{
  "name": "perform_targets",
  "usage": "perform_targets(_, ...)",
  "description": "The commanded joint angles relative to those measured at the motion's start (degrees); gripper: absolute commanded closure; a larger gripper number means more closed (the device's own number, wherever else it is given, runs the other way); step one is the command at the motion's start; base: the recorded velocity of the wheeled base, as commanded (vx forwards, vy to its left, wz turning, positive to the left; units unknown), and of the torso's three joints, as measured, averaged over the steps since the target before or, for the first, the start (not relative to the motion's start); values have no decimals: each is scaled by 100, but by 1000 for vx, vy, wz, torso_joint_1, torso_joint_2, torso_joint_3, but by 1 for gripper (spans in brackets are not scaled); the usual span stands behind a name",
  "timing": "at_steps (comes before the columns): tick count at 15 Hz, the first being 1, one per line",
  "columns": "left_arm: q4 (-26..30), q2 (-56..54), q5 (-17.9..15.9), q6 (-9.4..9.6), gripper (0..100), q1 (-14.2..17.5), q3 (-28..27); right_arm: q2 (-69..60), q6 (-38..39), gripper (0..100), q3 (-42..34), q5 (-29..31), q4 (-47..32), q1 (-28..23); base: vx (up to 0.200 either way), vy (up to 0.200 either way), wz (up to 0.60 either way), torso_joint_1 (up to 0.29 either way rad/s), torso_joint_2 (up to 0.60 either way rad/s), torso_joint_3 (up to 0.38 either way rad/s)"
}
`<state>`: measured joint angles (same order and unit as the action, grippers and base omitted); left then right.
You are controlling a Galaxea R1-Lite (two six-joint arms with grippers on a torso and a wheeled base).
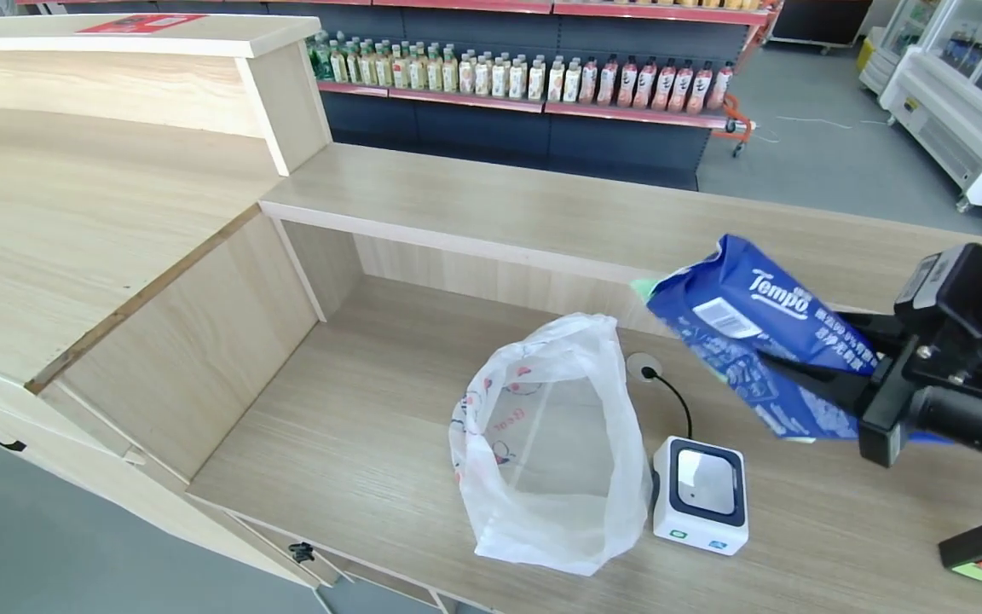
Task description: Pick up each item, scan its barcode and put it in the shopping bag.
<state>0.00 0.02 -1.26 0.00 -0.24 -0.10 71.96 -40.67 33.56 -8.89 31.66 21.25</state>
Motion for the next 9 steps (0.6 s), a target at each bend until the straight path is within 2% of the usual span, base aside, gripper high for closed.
perform_targets(1,0,-2,3,0,0,-2,1,459,-468,100,-482,-25,640,-499,0,0,0,0,0,0)
perform_targets(4,0,-2,3,0,0,-2,1,1057,-1558,100,-1132,-61,2371,-727,0,0,0,0,0,0)
perform_targets(5,0,-2,3,0,0,-2,1,1162,-1672,100,-1194,-61,2609,-727,0,0,0,0,0,0)
perform_targets(8,0,-2,3,0,0,-2,1,2094,-2349,100,-1677,-61,4481,-745,0,0,0,0,0,0)
perform_targets(9,0,-2,3,0,0,-11,1,2191,-2490,100,-1713,-61,4648,-745,0,0,0,0,0,0)
